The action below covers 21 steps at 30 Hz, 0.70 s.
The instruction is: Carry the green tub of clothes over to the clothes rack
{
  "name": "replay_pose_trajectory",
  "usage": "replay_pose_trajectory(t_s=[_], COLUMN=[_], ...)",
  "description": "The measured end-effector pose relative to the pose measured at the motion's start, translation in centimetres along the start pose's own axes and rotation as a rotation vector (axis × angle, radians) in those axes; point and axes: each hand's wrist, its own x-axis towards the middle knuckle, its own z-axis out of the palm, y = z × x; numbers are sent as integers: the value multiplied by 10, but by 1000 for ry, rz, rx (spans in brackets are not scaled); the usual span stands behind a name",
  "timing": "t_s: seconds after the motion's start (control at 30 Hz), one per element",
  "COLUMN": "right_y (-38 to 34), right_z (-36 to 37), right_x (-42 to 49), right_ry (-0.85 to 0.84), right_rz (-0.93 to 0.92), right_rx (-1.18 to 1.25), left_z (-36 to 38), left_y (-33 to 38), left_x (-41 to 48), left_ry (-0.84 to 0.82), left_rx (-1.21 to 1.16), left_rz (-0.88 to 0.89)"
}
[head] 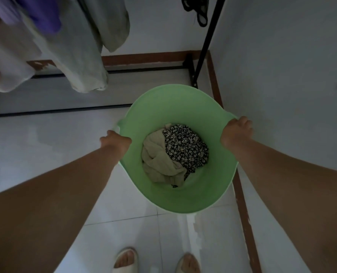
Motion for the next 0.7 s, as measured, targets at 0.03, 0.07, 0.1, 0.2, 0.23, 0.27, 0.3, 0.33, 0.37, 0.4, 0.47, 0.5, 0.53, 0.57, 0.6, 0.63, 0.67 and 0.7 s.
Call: replay_pose_trajectory(t_s=[0.03, 0.07, 0.1, 0.2, 0.23, 0.27, 0.3, 0.33, 0.37, 0.4, 0.47, 0.5, 0.53, 0.57, 0.6, 0.63, 0.67, 0.7], right_y=[0, 0, 1, 3, 2, 1, -2, -5, -7, -11, -15, -15, -16, -16, -16, -15, -13, -12], right_z=[1, 2, 2, 3, 3, 2, 0, -3, -9, -11, -21, -29, -38, -49, -61, -75, -89, -103], right_x=[1, 2, 3, 0, -2, -5, -9, -14, -21, -26, -39, -47, -55, -62, -68, -76, -84, -90], right_ry=[6, 2, -10, -53, -64, -67, -59, -49, -42, -41, -23, -16, -17, -12, -7, 7, 1, -6], right_rz=[7, 16, 29, 13, -27, -65, -97, -122, -147, -177, -236, -259, -271, -290, -302, -325, -346, -360], right_rx=[-2, 3, 11, 19, 22, 22, 30, 36, 38, 39, 48, 57, 67, 73, 78, 94, 101, 138], left_z=[1, 2, 4, 6, 7, 6, 5, 3, -2, -4, -12, -17, -21, -28, -36, -46, -56, -69], left_y=[0, 1, 1, 0, 0, 1, 3, 4, 7, 9, 15, 19, 23, 29, 36, 43, 49, 55], left_x=[1, 1, 1, -3, -4, -7, -9, -14, -18, -22, -35, -42, -51, -61, -71, -83, -96, -111], left_ry=[14, 19, 20, 3, -6, -21, -27, -34, -34, -46, -62, -75, -83, -91, -101, -117, -132, -166], left_rx=[20, 35, 53, 133, 156, 172, 185, 195, 204, 224, 291, 321, 345, 359, 370, 366, 379, 390], left_rz=[6, 7, 4, 4, 20, 30, 38, 45, 75, 120, 255, 315, 365, 403, 434, 466, 521, 547])
